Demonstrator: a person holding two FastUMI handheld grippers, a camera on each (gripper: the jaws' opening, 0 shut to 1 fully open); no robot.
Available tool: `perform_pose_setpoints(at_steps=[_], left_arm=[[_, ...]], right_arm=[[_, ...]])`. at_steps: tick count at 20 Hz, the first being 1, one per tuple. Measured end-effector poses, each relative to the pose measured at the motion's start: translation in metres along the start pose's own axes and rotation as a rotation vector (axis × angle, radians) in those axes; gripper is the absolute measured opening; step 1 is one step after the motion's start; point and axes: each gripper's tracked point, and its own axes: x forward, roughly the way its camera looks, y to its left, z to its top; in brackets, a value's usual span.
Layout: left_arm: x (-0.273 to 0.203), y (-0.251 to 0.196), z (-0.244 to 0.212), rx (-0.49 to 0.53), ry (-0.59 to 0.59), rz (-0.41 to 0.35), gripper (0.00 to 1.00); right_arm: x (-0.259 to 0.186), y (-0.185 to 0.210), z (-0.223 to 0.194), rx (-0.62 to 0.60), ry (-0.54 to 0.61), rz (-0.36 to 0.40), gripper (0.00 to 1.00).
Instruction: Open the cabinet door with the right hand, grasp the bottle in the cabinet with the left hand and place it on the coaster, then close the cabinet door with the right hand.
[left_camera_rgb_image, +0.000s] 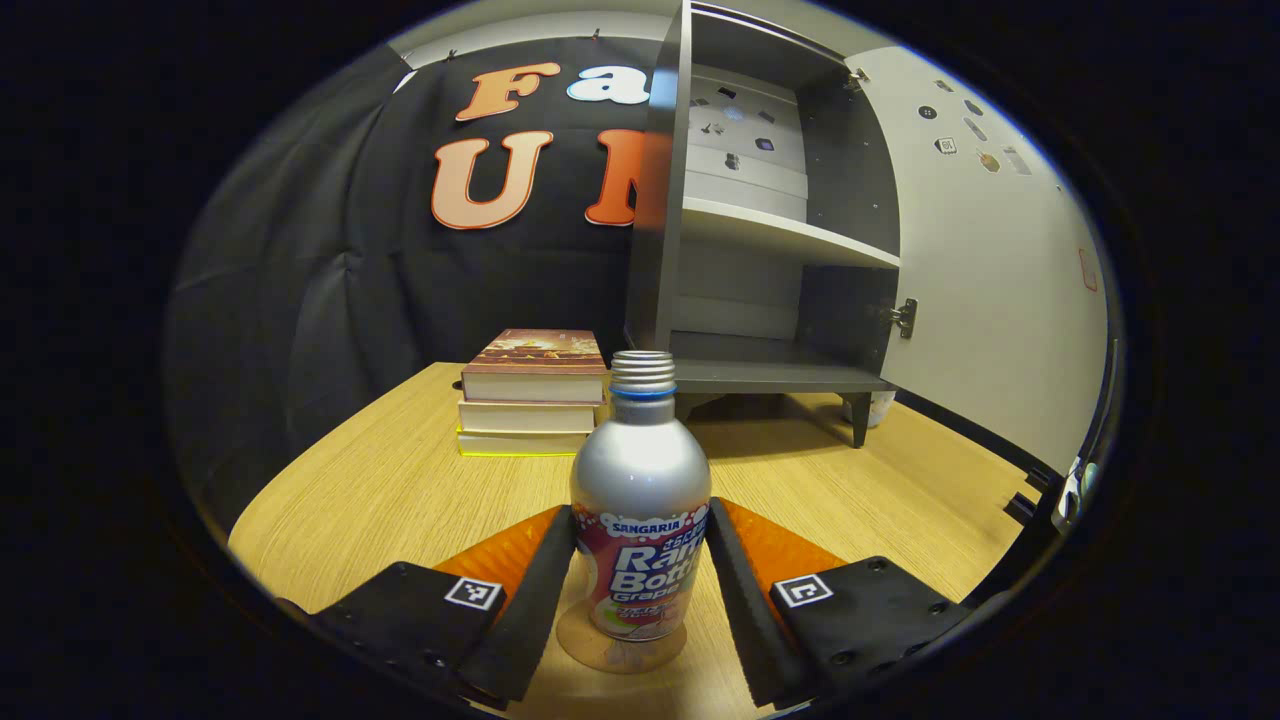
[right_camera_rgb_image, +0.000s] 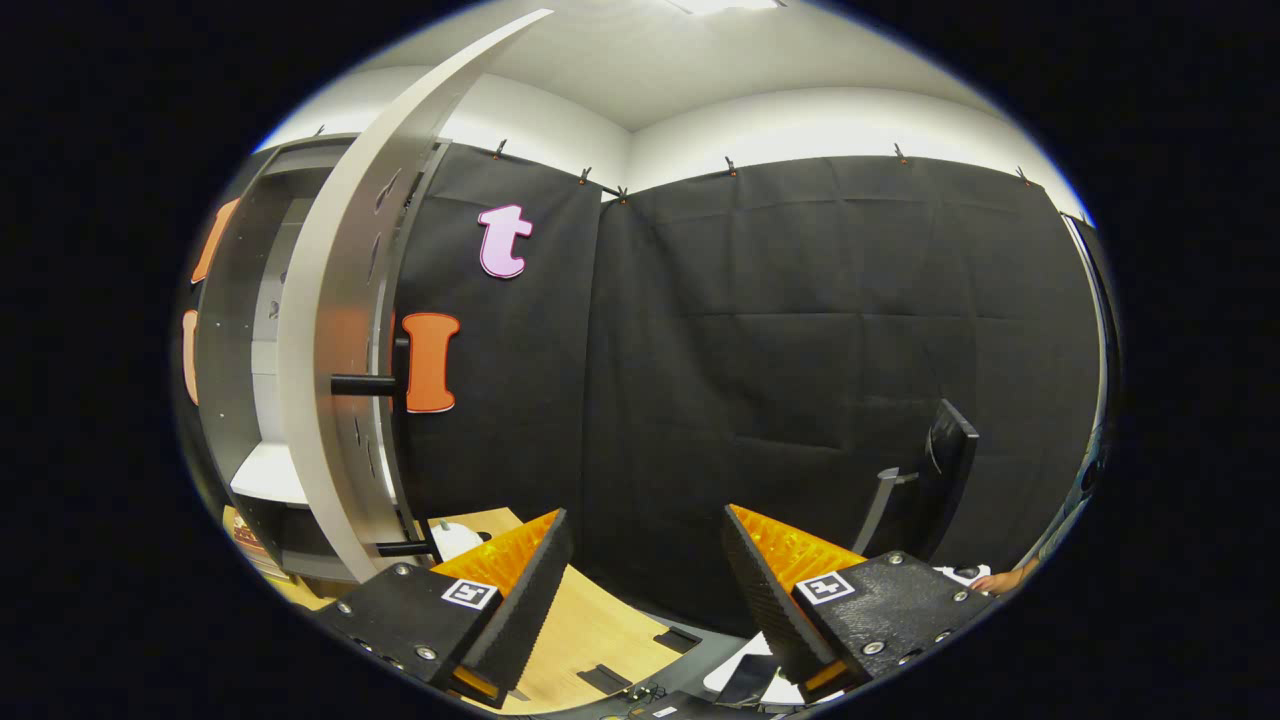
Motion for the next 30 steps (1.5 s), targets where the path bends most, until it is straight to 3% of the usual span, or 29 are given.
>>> perform_pose_setpoints(at_steps=[1,4,5,7,8,11,12,13,20,21,22,23,24,25,30], left_arm=[[-0.001,-0.001,0.000,0.000,0.003,0.000,0.84],[-0.005,0.001,-0.003,0.016,0.016,-0.002,0.85],[-0.006,0.002,-0.004,0.024,0.020,-0.002,0.86],[-0.008,0.004,-0.004,0.041,0.021,0.003,0.86],[-0.008,0.006,-0.004,0.052,0.020,0.008,0.87],[-0.010,0.008,-0.003,0.054,0.021,0.018,0.87],[-0.010,0.007,-0.003,0.050,0.020,0.019,0.88],[-0.010,0.007,-0.002,0.047,0.022,0.021,0.94],[-0.018,0.011,0.003,0.059,0.031,0.034,0.95],[-0.019,0.011,0.006,0.056,0.025,0.040,0.97],[-0.020,0.010,0.008,0.056,0.020,0.041,0.95],[-0.021,0.011,0.012,0.062,0.010,0.044,0.95],[-0.021,0.012,0.016,0.070,-0.003,0.045,0.95],[-0.020,0.012,0.022,0.080,-0.015,0.042,0.95],[-0.019,0.003,0.044,0.060,-0.072,0.019,0.95]], right_arm=[[0.000,0.001,-0.001,0.000,0.000,0.004,0.98],[0.002,-0.002,-0.003,0.011,0.005,0.005,0.98],[0.003,-0.002,-0.004,0.017,0.007,0.007,0.93],[0.006,0.000,-0.005,0.025,0.009,0.011,0.98],[0.007,0.000,-0.006,0.025,0.010,0.014,0.93],[0.010,0.002,-0.011,0.026,0.017,0.029,0.93],[0.010,0.002,-0.012,0.027,0.019,0.032,0.98],[0.010,0.002,-0.014,0.029,0.022,0.035,0.98],[0.016,-0.002,-0.031,0.043,0.050,0.060,0.98],[0.019,0.000,-0.033,0.042,0.055,0.066,0.93],[0.020,0.002,-0.036,0.043,0.061,0.072,0.98],[0.021,0.003,-0.039,0.044,0.066,0.077,0.93],[0.022,0.003,-0.043,0.046,0.073,0.083,0.98],[0.023,0.004,-0.047,0.050,0.081,0.091,0.93],[0.029,0.008,-0.068,0.066,0.124,0.138,0.93]])
